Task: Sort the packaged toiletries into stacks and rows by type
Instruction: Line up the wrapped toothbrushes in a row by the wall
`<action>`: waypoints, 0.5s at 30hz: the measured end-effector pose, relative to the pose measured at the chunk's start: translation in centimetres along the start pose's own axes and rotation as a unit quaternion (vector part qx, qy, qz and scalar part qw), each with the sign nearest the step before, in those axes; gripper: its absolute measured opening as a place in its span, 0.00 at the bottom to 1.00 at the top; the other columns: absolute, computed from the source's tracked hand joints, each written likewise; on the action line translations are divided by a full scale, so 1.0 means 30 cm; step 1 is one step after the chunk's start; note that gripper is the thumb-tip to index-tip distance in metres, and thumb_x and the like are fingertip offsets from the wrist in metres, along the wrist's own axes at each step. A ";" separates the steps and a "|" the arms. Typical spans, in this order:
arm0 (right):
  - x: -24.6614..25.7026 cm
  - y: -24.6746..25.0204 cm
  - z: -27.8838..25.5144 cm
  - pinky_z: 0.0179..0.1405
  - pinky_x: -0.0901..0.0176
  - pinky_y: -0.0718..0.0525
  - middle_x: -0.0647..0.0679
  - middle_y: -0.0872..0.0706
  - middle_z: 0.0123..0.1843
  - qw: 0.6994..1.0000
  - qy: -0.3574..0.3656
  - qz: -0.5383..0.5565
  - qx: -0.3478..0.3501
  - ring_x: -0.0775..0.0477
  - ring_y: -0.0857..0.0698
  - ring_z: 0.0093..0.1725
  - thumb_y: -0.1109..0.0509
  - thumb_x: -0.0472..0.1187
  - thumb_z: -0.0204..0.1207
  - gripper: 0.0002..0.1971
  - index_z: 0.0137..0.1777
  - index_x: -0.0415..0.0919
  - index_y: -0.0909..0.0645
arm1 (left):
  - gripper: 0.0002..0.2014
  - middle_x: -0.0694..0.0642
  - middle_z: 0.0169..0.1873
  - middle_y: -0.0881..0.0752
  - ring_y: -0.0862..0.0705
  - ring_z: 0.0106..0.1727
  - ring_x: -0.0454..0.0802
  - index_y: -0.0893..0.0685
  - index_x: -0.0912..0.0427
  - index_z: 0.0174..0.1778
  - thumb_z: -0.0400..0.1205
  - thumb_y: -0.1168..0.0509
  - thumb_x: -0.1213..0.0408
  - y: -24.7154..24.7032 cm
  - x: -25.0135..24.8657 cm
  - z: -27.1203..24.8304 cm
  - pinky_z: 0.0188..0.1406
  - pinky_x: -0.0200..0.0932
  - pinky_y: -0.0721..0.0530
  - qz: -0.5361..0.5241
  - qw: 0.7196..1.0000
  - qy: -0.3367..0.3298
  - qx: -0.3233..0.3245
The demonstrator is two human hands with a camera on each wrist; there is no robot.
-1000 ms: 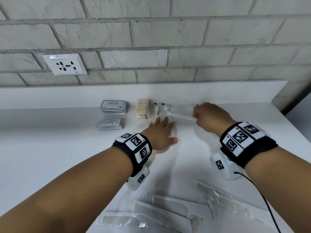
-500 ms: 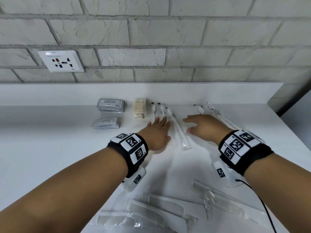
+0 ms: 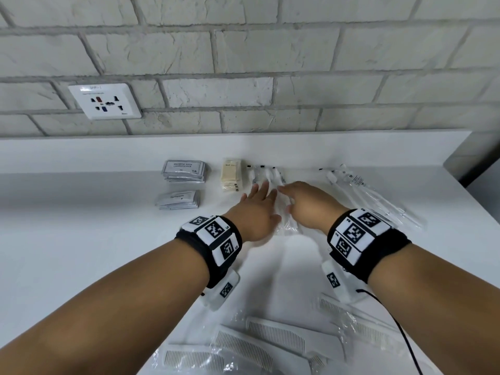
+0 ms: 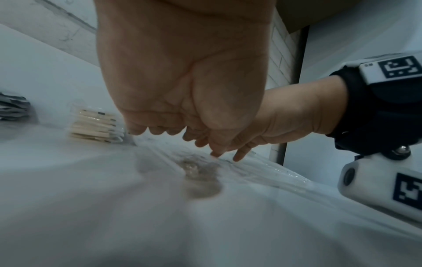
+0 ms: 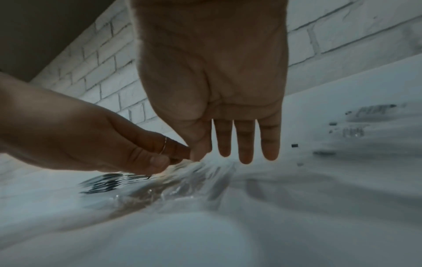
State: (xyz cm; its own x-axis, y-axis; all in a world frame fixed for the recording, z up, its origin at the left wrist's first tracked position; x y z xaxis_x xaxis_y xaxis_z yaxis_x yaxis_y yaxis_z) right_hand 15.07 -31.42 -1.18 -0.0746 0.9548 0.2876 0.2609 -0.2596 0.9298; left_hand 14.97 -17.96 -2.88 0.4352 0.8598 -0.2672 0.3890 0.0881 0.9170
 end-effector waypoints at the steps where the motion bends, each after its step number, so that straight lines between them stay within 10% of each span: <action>1: 0.006 -0.001 -0.005 0.79 0.56 0.37 0.50 0.38 0.84 1.000 0.011 -0.016 0.014 0.46 0.35 0.81 0.41 0.37 0.83 0.28 0.82 0.50 0.38 | 0.35 0.63 0.83 0.62 0.60 0.84 0.62 0.56 0.62 0.84 0.87 0.49 0.51 0.001 0.006 0.001 0.81 0.60 0.54 -0.007 1.000 0.015 0.002; 11: 0.021 0.003 -0.028 0.74 0.55 0.32 0.46 0.39 0.84 0.999 -0.007 -0.027 0.023 0.42 0.31 0.79 0.42 0.36 0.85 0.29 0.84 0.44 0.45 | 0.36 0.61 0.84 0.60 0.61 0.84 0.61 0.58 0.59 0.85 0.86 0.49 0.48 -0.001 0.036 0.002 0.81 0.60 0.54 0.010 0.999 0.023 0.031; 15: -0.115 0.092 -0.056 0.63 0.48 0.23 0.38 0.23 0.71 0.980 -0.164 -0.084 -0.071 0.36 0.23 0.68 0.42 0.36 0.80 0.22 0.74 0.41 0.28 | 0.37 0.57 0.84 0.61 0.63 0.84 0.60 0.57 0.55 0.85 0.86 0.48 0.45 0.007 0.017 0.003 0.81 0.60 0.58 0.014 1.000 0.019 0.008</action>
State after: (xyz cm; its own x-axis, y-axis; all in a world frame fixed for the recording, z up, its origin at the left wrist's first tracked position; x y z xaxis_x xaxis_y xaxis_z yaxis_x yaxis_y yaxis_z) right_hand 14.43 -35.67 0.79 0.2144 0.9749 0.0608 0.1327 -0.0907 0.9870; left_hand 15.34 -17.56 -2.83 0.4155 0.8803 -0.2289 0.3903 0.0548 0.9191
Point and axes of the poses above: each hand's wrist, its own z-axis towards the middle knuckle, its own y-axis out of the back of the hand, x = y × z, the point moved 3 cm from there along z, towards the middle knuckle
